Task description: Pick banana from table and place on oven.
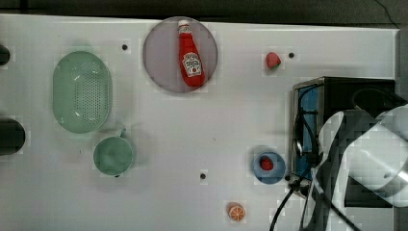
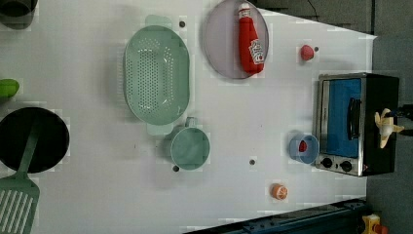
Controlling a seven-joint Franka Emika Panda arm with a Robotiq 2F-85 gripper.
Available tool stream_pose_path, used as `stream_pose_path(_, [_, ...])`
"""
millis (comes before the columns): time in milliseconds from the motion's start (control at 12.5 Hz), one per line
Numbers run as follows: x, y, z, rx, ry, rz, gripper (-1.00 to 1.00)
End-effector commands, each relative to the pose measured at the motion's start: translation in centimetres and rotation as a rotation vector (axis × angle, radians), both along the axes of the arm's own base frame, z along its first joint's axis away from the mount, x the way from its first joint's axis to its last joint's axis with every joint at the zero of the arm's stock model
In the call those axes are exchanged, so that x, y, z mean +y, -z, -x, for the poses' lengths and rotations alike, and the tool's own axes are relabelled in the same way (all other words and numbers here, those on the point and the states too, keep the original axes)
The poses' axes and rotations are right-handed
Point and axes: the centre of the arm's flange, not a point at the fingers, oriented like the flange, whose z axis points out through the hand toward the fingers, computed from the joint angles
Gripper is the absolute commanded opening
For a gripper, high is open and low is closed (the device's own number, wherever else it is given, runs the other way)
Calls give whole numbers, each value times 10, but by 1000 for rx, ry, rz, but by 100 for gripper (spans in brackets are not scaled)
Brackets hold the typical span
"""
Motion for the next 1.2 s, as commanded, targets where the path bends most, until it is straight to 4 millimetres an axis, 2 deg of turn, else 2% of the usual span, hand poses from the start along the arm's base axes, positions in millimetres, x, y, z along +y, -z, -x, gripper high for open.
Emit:
stream_pose_path(80, [19,-132,-2,-91,-136,-12,100])
stream_pose_path(240, [72,-163,-5,-52,-115,-87,100])
stream_pose_path(400, [135,-185,-16,-77,4,-96,100])
stream_pose_path(640, [230,-201,-36,-117,143,-77,100])
stream_pose_path(800, [285,-199,-43,-132,268,-65,100])
stream_pose_path(960, [321,-185,-43,-115,342,-59,100])
stream_pose_path(1040, [330,-184,-40,-109,330,-68,100])
stream_pose_path(1200, [331,-191,-29,-119,325,-72,100])
